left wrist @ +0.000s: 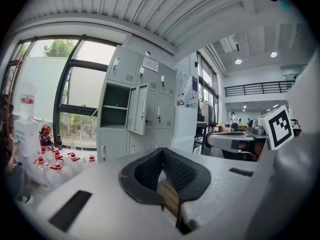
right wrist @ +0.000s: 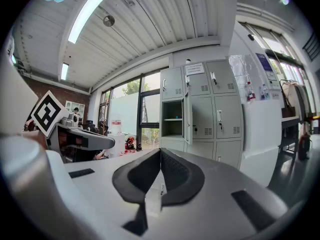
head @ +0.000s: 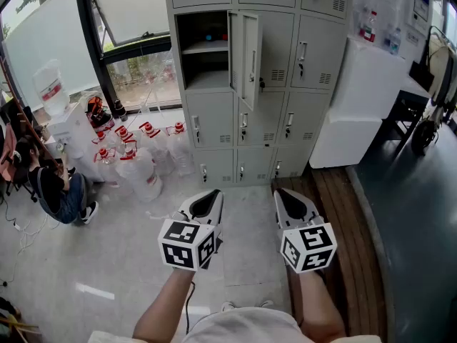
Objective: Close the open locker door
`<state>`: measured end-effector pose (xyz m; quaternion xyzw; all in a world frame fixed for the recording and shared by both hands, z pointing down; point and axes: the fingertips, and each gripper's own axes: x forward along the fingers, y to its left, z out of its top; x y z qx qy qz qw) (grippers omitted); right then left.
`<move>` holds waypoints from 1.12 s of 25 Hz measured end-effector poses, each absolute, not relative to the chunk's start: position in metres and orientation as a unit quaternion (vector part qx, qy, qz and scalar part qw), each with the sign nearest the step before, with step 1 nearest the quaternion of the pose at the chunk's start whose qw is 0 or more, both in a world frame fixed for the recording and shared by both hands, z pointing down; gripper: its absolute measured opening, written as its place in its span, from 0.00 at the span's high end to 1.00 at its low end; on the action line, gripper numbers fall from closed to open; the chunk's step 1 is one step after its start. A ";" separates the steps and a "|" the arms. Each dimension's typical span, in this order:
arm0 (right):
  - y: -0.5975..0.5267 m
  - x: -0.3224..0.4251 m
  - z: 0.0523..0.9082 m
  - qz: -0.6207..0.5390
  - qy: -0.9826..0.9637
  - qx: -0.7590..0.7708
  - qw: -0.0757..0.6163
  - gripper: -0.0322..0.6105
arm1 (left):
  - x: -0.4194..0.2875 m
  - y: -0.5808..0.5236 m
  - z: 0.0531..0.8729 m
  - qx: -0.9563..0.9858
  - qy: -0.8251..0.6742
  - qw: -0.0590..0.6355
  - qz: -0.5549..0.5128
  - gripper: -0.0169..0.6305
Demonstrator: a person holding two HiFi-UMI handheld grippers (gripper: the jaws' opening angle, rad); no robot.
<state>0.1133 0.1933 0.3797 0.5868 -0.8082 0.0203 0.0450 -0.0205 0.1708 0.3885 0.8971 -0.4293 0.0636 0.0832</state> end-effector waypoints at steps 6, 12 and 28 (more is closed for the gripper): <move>0.189 0.109 0.381 0.021 -0.806 0.590 0.046 0.94 | -0.023 0.166 0.390 0.901 -0.421 0.084 0.058 0.96; 0.178 0.112 0.380 0.021 -0.801 0.596 0.048 0.94 | -0.016 0.151 0.389 0.908 -0.407 0.082 0.055 0.96; 0.077 0.157 0.380 0.025 -0.817 0.575 0.034 0.94 | 0.028 0.054 0.387 0.899 -0.426 0.080 0.057 0.96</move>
